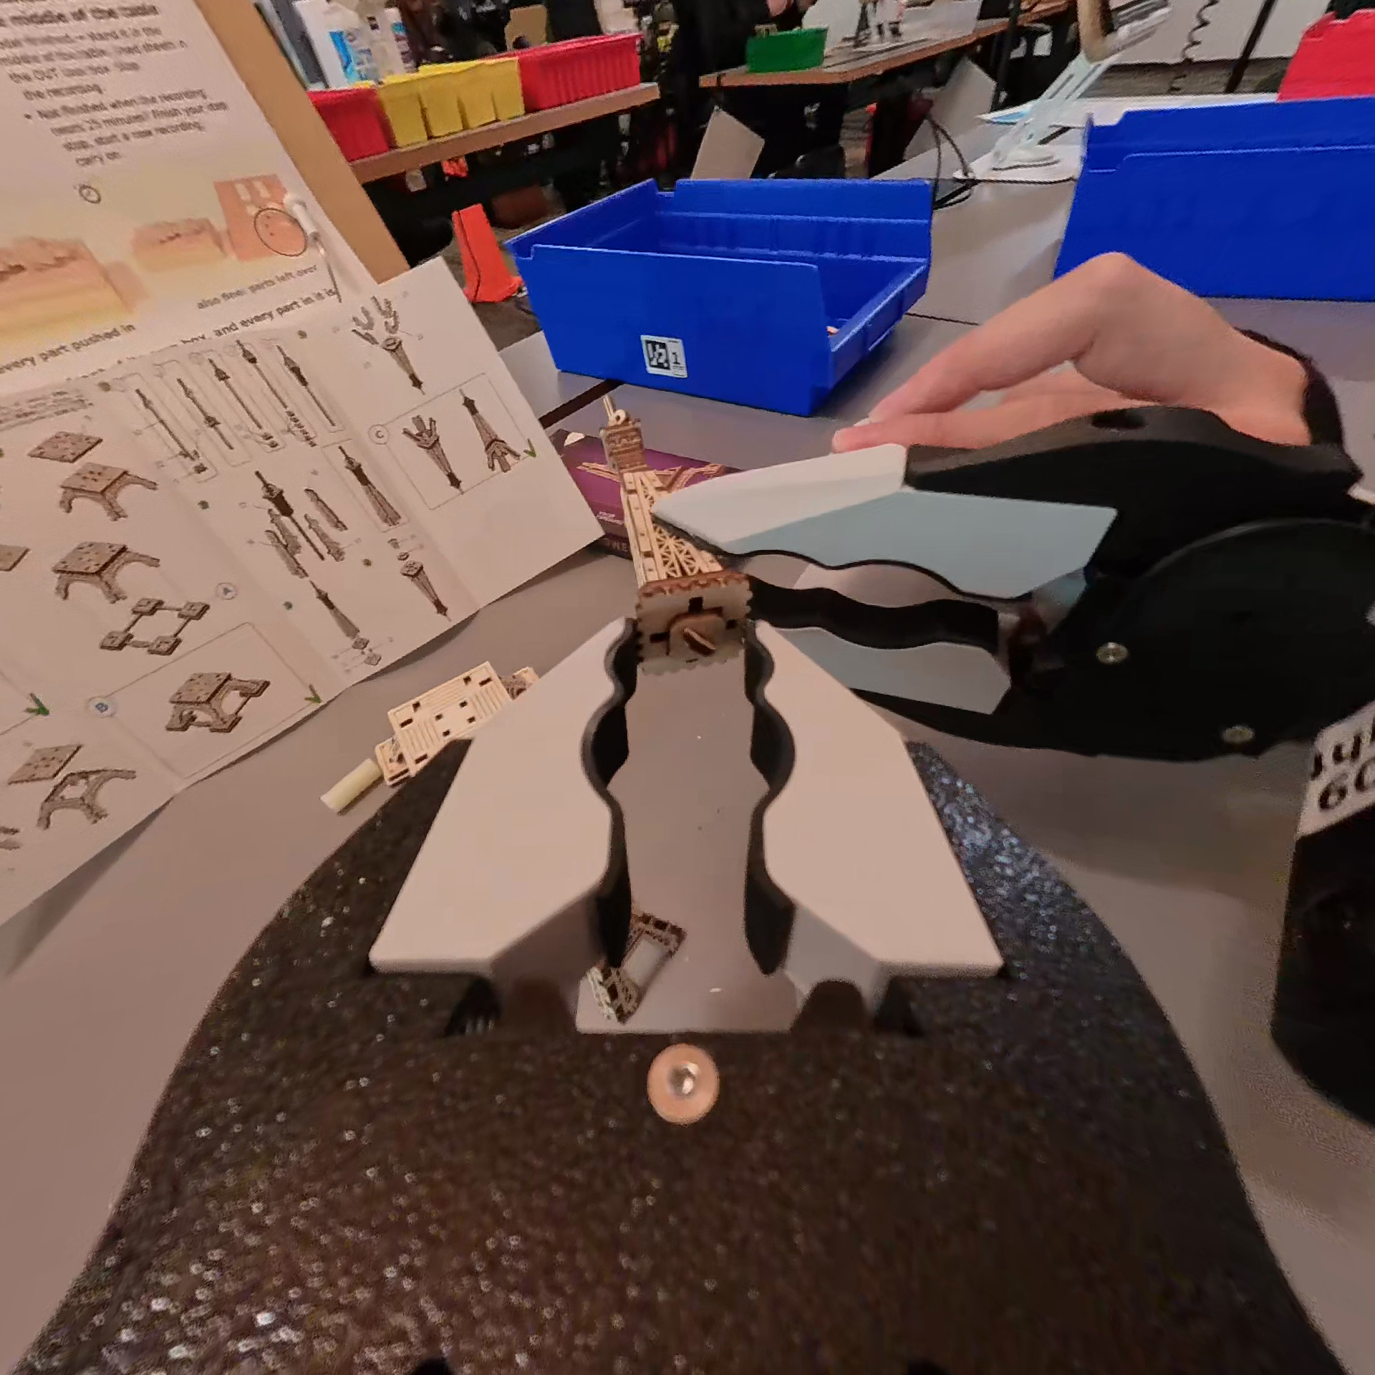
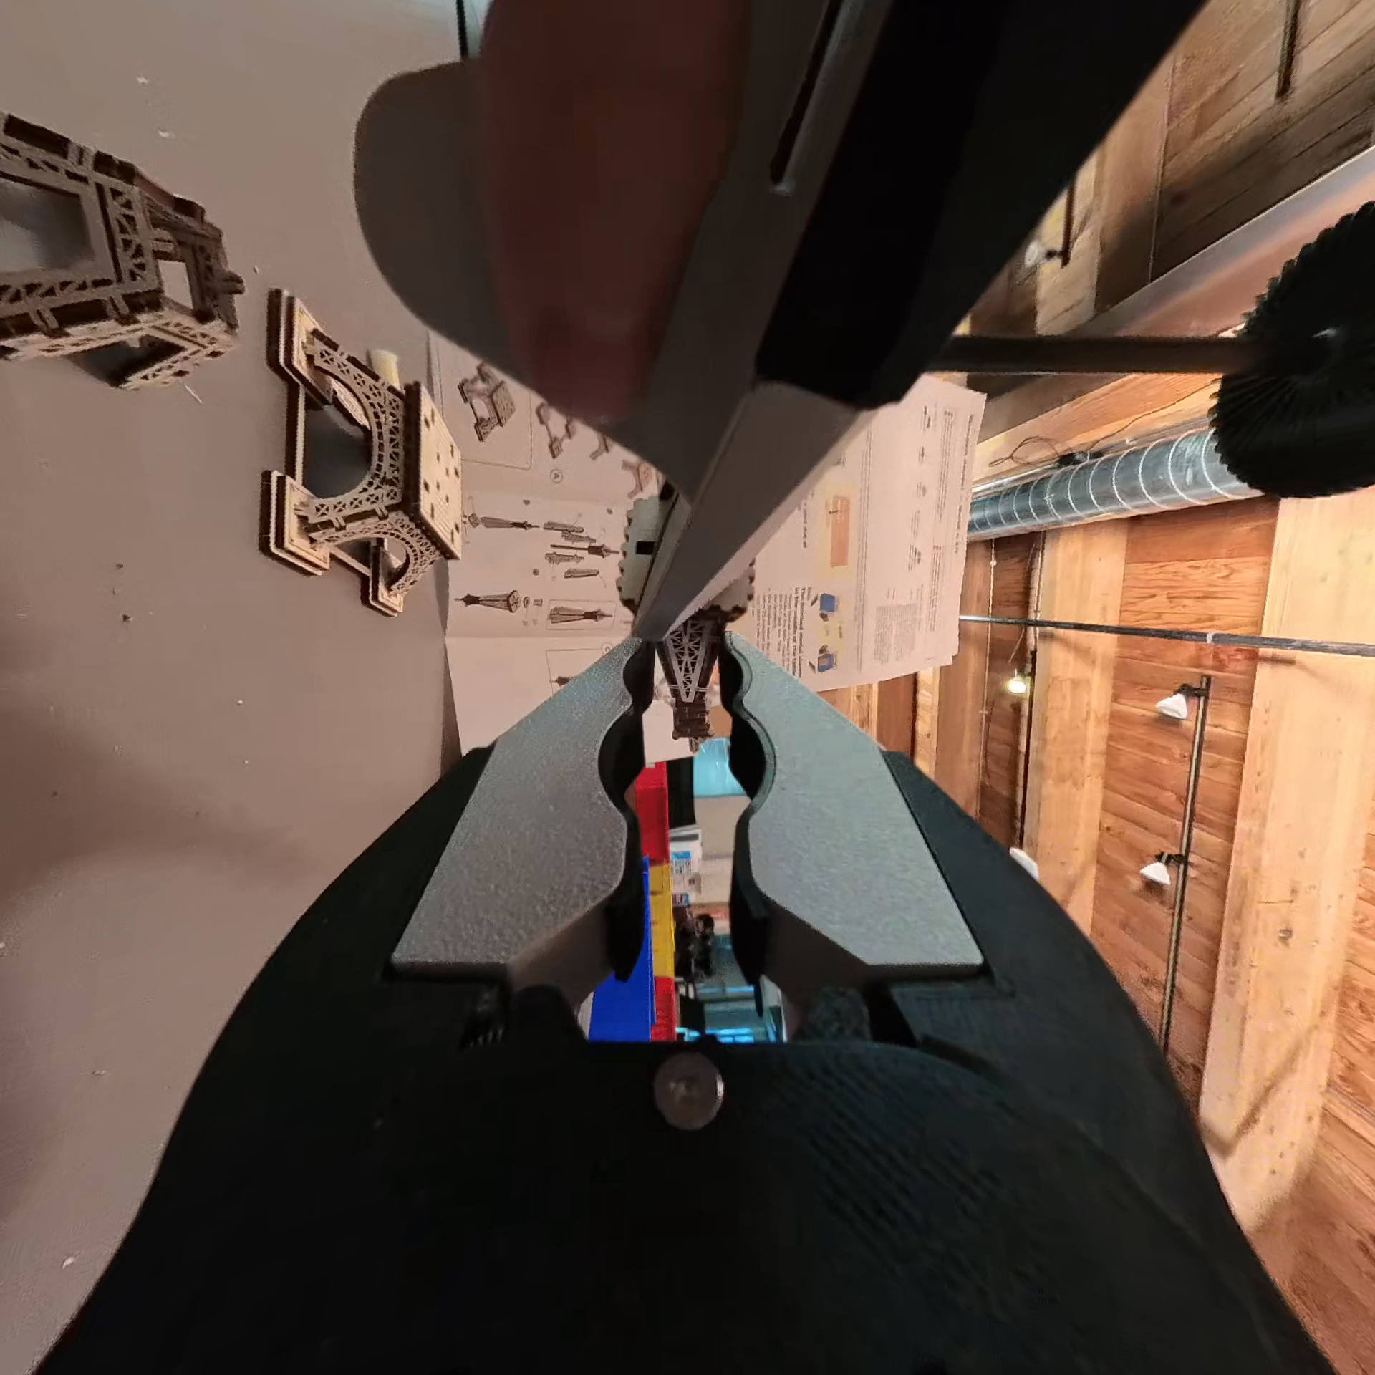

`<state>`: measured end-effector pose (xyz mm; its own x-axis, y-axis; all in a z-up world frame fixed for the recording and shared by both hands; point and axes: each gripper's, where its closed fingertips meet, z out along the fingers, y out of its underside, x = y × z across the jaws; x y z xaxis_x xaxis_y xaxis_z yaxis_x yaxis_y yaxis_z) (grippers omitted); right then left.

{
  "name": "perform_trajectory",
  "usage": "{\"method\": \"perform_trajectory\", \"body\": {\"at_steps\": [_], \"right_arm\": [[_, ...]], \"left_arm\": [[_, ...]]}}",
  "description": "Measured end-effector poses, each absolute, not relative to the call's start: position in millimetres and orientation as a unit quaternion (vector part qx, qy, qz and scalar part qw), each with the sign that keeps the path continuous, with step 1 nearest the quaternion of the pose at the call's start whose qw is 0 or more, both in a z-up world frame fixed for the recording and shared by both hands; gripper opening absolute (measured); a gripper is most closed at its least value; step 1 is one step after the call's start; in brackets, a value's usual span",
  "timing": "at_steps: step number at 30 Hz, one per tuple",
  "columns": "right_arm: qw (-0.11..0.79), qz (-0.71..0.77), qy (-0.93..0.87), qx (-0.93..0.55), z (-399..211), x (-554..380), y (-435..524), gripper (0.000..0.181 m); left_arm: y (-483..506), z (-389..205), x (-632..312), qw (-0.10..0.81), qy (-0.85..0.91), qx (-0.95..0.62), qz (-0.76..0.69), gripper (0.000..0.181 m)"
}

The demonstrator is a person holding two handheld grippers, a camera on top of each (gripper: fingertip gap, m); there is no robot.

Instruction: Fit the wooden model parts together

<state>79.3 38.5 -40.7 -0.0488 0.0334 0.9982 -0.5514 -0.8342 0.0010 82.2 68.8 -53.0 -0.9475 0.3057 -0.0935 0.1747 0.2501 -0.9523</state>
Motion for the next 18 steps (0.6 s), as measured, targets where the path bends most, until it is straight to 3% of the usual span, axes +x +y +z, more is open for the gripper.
{"method": "perform_trajectory", "body": {"at_steps": [3, 6, 10, 18], "right_arm": [[0.173, 0.711, -0.176, 0.658, -40, 82, 42, 0.017], [0.132, 0.73, -0.128, 0.658, -38, 82, 53, 0.035], [0.106, 0.759, -0.095, 0.636, -29, 78, 63, 0.019], [0.14, 0.757, -0.087, 0.632, -31, 79, 62, 0.02]], "left_arm": [[72, -48, 77, 0.109, -0.766, -0.181, 0.607, 0.025], [77, -40, 70, 0.193, -0.735, -0.201, 0.618, 0.025], [83, -42, 62, 0.236, -0.717, -0.239, 0.611, 0.025], [74, -55, 62, 0.208, -0.738, -0.245, 0.593, 0.026]]}}
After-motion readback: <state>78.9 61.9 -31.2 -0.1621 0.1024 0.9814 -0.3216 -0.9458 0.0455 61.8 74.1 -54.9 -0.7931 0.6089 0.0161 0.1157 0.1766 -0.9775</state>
